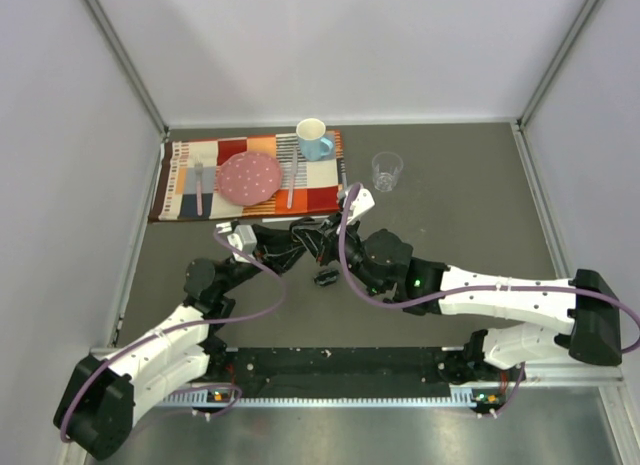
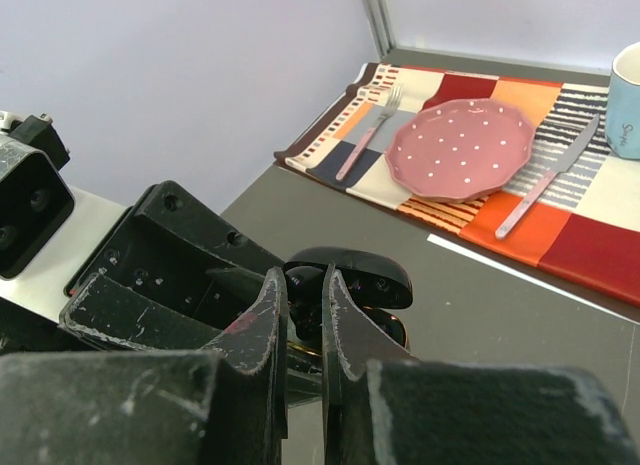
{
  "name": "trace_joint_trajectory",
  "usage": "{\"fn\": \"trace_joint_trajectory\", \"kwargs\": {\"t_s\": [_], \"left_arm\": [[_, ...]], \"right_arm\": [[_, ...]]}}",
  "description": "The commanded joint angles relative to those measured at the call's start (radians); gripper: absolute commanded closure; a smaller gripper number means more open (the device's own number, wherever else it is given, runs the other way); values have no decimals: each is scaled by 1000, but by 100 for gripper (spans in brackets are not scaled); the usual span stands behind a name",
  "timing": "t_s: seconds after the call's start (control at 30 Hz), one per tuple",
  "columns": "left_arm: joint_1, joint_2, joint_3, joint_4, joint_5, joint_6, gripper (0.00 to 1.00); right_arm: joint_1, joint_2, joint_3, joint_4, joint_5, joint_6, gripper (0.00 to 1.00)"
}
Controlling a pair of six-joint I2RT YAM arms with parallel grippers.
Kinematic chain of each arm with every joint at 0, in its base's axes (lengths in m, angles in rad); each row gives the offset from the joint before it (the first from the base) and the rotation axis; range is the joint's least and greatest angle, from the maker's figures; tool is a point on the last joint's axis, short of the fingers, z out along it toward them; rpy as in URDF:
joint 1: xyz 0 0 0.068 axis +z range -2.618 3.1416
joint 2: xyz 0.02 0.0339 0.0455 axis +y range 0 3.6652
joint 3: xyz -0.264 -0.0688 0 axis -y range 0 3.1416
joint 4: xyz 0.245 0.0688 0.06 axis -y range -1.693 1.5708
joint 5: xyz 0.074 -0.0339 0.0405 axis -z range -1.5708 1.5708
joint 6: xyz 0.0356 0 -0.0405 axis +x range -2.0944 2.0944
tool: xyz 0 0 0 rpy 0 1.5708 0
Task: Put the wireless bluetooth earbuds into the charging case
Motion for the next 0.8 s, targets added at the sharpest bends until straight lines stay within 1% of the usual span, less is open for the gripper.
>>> {"fn": "trace_joint_trajectory", "kwargs": {"t_s": [0.0,0.1,0.23,0.33,0.4,0.57,0.7,0.77], "left_arm": [[-3,-11,34,103,-16,-6,100],[-3,-14,36,109,-27,-4,100],[-3,-13,37,110,-31,-4,100],[-3,-14,37,112,-28,-4,100],[-3,-19,37,110,-28,-4,100],[-3,-19,37,112,-28,-1,100],[-3,-19,37,112,-31,0,100],[-3,-19,39,113,-33,0,100]], "right_arm": [[18,7,10,-19,10,-3,100],[20,5,13,-53,6,6,100],[18,1,13,-99,19,26,96],[18,-1,19,-119,32,32,96],[20,1,30,-129,36,33,93],[20,2,56,-178,56,44,92],[18,-2,59,-186,65,55,91],[20,-4,58,-188,66,53,89]]}}
